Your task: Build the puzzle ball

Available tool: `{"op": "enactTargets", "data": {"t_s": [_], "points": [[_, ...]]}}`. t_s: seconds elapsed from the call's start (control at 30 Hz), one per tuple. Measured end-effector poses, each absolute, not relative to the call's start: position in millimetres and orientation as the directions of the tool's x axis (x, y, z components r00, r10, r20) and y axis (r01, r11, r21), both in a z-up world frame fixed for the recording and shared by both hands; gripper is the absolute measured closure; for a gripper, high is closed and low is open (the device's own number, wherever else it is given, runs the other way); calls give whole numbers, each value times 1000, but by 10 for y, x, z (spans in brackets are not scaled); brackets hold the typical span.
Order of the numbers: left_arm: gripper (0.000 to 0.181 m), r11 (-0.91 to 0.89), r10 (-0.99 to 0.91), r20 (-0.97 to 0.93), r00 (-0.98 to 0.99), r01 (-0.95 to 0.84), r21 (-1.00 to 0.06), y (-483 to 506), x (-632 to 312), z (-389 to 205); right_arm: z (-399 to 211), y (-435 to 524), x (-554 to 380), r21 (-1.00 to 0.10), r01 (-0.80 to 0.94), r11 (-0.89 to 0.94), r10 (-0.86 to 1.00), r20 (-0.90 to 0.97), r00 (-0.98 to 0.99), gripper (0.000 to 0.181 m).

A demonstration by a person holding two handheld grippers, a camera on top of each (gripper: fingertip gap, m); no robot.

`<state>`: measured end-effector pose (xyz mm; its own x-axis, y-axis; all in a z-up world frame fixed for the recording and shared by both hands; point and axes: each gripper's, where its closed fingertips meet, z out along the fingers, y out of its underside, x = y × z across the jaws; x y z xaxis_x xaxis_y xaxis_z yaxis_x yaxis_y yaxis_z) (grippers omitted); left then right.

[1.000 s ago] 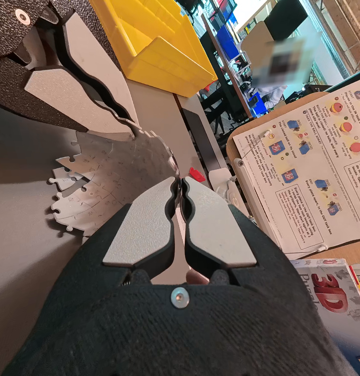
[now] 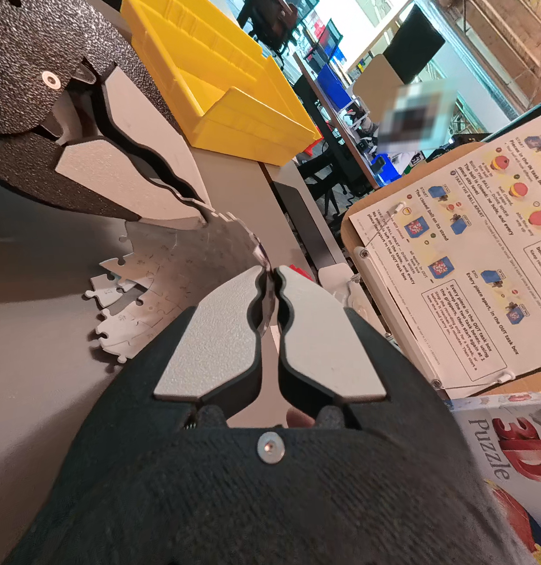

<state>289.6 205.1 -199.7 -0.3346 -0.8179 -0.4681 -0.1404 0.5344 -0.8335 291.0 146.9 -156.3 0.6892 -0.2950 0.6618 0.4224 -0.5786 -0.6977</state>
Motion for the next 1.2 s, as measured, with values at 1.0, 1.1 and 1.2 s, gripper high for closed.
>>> {"op": "enactTargets", "data": {"t_s": [1.0, 1.1, 1.2], "points": [[179, 359, -920, -314, -234, -183, -915, 2106, 3044, -1995, -2237, 753, 2477, -904, -118, -411, -518, 126, 846, 140], [179, 356, -916, -313, -252, -148, -923, 2073, 3068, -1986, -2188, 759, 2577, -897, -88, -433, -552, 187, 812, 137], [179, 363, -908, -319, -272, -129, -923, 2054, 3087, -1978, -2122, 712, 2739, -906, -124, -404, -598, 160, 785, 130]]}}
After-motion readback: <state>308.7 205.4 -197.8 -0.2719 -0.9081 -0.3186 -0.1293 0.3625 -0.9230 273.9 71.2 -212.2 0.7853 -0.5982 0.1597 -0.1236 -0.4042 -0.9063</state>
